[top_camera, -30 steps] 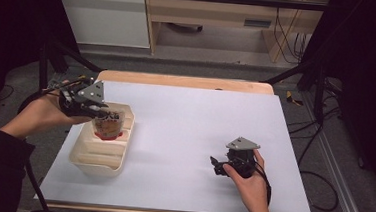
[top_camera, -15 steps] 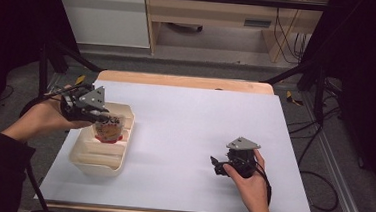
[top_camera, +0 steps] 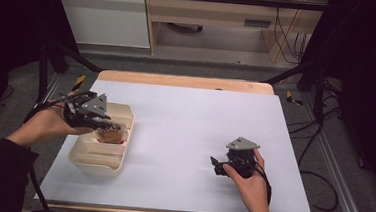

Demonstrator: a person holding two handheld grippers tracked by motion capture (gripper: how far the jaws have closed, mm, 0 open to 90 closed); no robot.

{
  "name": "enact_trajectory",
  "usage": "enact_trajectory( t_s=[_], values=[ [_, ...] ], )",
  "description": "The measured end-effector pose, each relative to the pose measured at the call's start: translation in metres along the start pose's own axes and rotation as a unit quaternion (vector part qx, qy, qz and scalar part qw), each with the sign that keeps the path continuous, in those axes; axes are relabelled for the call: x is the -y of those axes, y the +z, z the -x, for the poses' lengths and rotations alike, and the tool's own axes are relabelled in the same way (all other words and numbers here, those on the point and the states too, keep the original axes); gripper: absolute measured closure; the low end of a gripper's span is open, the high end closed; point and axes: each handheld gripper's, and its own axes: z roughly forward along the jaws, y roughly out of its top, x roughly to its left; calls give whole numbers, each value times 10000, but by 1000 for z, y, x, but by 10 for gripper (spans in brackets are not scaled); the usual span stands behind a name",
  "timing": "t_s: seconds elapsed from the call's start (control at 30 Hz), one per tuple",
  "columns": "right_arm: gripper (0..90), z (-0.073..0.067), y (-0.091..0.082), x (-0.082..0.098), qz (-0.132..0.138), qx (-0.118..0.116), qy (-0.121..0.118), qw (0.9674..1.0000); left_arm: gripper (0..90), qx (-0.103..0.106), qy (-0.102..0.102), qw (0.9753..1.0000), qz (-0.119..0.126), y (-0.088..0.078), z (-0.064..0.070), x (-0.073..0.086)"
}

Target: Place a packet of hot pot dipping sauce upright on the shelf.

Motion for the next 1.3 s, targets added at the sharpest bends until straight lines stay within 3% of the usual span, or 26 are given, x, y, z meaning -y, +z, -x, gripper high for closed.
enact_trajectory(
  t_s=[0.73, 0.97, 1.1, 1.23, 1.3],
  values=[
    [90, 0, 0, 0, -15, 13, -14, 10000, 757, 145, -11, 9999, -31, 14, 5, 7],
    [90, 0, 0, 0, -25, -1, 5, 10000, 749, 151, -149, 9998, -2, 13, 2, 13],
    [90, 0, 0, 0, -26, 4, -11, 10000, 669, 103, -213, 9996, 180, 8, 2, 14],
    [89, -1, 1, 0, -29, -18, -26, 10000, 587, -128, -326, 9985, 416, 0, 3, 13],
    [89, -1, 1, 0, -35, -18, -36, 10000, 509, -320, -458, 9967, 583, -5, 5, 10]
  ],
)
